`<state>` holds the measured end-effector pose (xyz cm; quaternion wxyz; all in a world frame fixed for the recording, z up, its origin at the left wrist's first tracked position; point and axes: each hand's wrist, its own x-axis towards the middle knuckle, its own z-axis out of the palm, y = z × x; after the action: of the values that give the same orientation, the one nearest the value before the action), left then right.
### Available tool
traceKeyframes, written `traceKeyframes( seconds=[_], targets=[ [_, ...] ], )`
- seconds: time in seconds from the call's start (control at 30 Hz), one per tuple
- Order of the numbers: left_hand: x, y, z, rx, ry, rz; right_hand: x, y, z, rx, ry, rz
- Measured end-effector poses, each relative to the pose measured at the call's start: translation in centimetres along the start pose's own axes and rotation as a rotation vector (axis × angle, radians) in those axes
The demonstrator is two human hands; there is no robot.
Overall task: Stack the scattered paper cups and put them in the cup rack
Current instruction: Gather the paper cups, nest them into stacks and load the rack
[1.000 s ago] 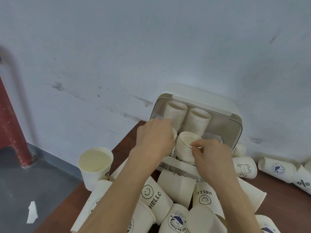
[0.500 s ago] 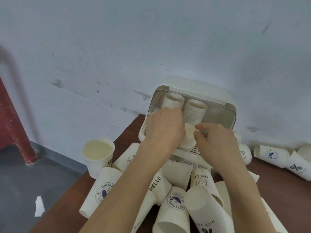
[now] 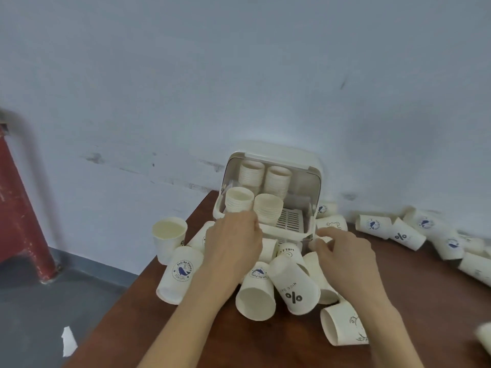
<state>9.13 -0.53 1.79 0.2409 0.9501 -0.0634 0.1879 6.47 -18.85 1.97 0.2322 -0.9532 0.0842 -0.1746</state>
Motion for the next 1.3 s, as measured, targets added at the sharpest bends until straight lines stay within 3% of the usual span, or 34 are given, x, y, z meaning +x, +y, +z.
traceKeyframes(
  seconds=[0.5,1.3],
  targets=[
    [-8.3,4.8,0.3,-0.106,-0.182,0.004,-7.9,2.7,-4.9,-0.095,-0.035,0.052],
    [-12.0,5.4,3.2,-0.03,-0.241,-0.024,-8.8,6.9,-3.8,-0.16,-0.154,0.262]
  ],
)
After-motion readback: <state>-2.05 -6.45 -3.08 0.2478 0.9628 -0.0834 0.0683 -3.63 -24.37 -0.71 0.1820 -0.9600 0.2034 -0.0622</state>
